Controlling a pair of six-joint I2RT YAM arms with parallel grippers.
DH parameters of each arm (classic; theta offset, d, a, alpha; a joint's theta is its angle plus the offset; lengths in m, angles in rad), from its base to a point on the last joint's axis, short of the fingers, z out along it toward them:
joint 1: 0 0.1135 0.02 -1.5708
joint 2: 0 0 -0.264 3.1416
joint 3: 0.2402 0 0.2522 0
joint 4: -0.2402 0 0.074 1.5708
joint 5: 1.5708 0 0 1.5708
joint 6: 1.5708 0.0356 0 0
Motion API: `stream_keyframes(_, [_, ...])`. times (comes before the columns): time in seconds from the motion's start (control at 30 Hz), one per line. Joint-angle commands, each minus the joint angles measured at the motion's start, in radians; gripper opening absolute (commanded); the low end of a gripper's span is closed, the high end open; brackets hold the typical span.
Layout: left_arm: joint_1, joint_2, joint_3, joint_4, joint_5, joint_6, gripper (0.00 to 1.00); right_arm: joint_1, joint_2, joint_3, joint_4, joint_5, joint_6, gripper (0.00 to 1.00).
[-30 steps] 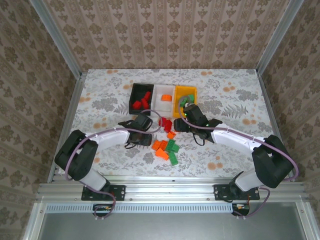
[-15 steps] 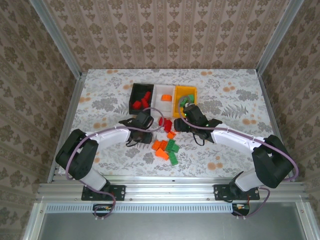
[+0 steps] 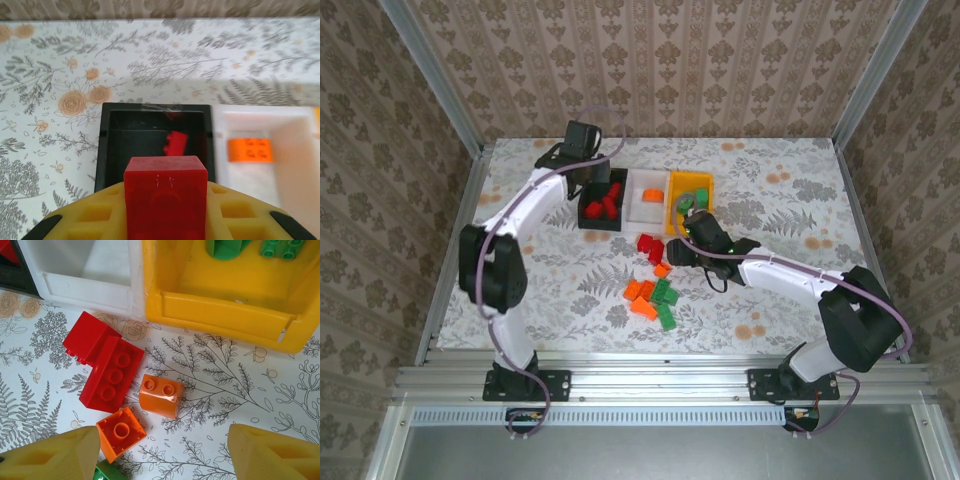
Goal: Sort the legos into containers by color
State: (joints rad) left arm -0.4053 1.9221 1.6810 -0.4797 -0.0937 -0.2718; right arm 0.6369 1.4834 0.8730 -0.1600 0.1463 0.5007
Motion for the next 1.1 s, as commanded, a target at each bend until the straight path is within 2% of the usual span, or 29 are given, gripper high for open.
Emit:
stream_keyframes(0.0, [0.002,0.127,0.088,-0.114,0.043,0.044,0.15,0.007,-0.004,-0.002,-0.005,0.019,-0.010,0.70])
stream_keyframes(0.13, [0.007,0.201,0.167,-0.139,0.068,0.039,0.20,0.009,-0.012,0.001,-0.011,0.004,-0.015,0.70])
stream_keyframes(0.3, [0.006,0.218,0.169,-0.122,0.080,0.031,0.27,0.033,-0.011,0.034,-0.063,-0.040,-0.032,0.70])
stream_keyframes(0.47, [0.006,0.213,0.163,-0.117,0.098,0.019,0.51,0.055,-0.052,0.020,-0.120,-0.093,-0.029,0.70])
stream_keyframes(0.6, [0.004,0.149,0.122,-0.103,0.115,0.013,0.67,0.102,-0.051,0.044,-0.211,-0.099,-0.063,0.70])
stream_keyframes(0.67, [0.005,0.105,0.092,-0.097,0.121,0.014,0.73,0.130,-0.045,0.040,-0.237,-0.102,-0.061,0.71])
stream_keyframes(0.73, [0.004,0.055,0.059,-0.100,0.127,0.013,0.74,0.167,-0.044,0.030,-0.268,-0.096,-0.041,0.70])
stream_keyframes(0.83, [-0.003,-0.076,-0.082,-0.046,0.140,-0.008,0.75,0.246,-0.064,-0.005,-0.300,-0.067,-0.009,0.69])
stream_keyframes(1.03, [-0.043,-0.424,-0.549,0.147,0.163,-0.129,0.81,0.342,-0.040,-0.029,-0.337,-0.056,0.016,0.67])
stream_keyframes(1.07, [-0.075,-0.482,-0.638,0.180,0.161,-0.155,0.83,0.353,-0.025,-0.026,-0.345,-0.056,0.017,0.68])
